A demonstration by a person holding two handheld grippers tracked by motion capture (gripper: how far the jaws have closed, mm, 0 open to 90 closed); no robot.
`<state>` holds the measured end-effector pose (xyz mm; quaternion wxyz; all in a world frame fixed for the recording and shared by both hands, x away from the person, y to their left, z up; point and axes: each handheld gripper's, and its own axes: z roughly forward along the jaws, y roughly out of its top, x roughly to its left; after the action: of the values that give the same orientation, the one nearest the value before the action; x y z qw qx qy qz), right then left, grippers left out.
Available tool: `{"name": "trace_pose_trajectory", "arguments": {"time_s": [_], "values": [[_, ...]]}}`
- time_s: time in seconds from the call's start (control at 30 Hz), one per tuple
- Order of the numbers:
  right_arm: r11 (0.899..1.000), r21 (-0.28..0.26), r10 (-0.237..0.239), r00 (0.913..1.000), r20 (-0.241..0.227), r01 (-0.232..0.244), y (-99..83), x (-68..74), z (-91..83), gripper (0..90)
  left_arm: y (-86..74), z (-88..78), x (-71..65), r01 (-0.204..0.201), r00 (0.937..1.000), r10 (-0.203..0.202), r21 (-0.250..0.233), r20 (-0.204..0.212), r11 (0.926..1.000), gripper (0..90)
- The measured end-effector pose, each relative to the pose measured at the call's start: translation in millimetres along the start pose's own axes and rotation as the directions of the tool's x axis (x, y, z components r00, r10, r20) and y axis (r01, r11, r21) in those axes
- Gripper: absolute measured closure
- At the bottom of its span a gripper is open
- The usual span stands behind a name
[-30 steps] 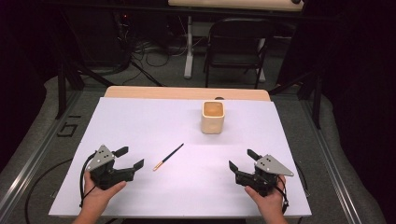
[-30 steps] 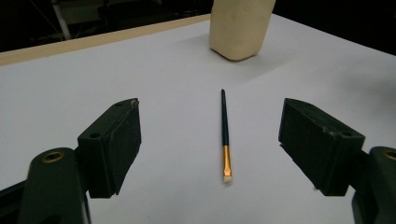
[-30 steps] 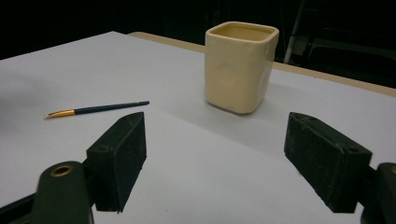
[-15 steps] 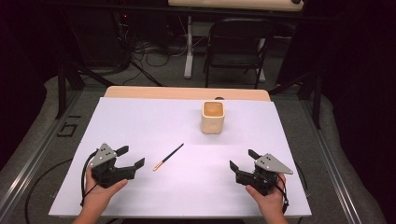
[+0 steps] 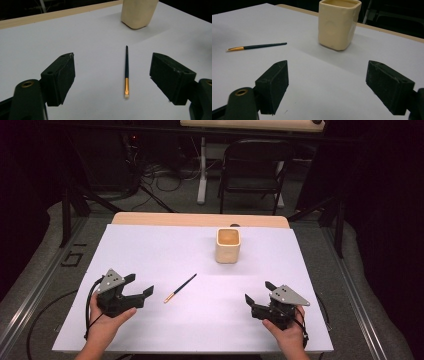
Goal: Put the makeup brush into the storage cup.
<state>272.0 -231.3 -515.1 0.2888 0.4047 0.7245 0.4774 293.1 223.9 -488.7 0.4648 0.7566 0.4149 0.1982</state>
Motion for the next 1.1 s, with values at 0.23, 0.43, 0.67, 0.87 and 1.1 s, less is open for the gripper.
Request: {"name": "trace_pose_trajectory", "arguments": {"time_s": [0.23, 0.43, 0.67, 0.87, 1.1], "values": [[1.000, 0.002, 0.009, 0.9999, 0.007, -0.009, -0.6, -3.4, -1.3, 17.7, 10.0, 3.1, -0.7, -0.001, 1.0000, 0.000, 0.058, 0.008, 0.9983, 22.6], [1.000, 0.003, 0.021, 0.9997, 0.015, -0.021, 0.5, -4.8, -4.0, 17.7, 19.4, 6.3, 0.3, -0.009, 0.9999, 0.008, 0.106, 0.009, 0.9943, 22.6], [1.000, 0.003, 0.012, 0.9998, 0.018, -0.012, -0.4, -4.1, -2.2, 17.7, 25.1, 8.4, 2.1, -0.005, 0.9999, 0.004, 0.124, 0.011, 0.9923, 22.6], [1.000, 0.006, 0.014, 0.9997, 0.021, -0.014, -0.8, -4.6, -2.5, 17.7, 28.7, 8.3, 5.7, -0.008, 0.9998, 0.010, 0.165, -0.015, 0.9862, 22.8], [1.000, 0.013, 0.024, 0.9995, 0.018, -0.024, -1.5, -5.8, -2.3, 17.8, 37.7, 7.9, 10.8, 0.014, 0.9991, -0.005, 0.210, -0.043, 0.9776, 22.8]]}}
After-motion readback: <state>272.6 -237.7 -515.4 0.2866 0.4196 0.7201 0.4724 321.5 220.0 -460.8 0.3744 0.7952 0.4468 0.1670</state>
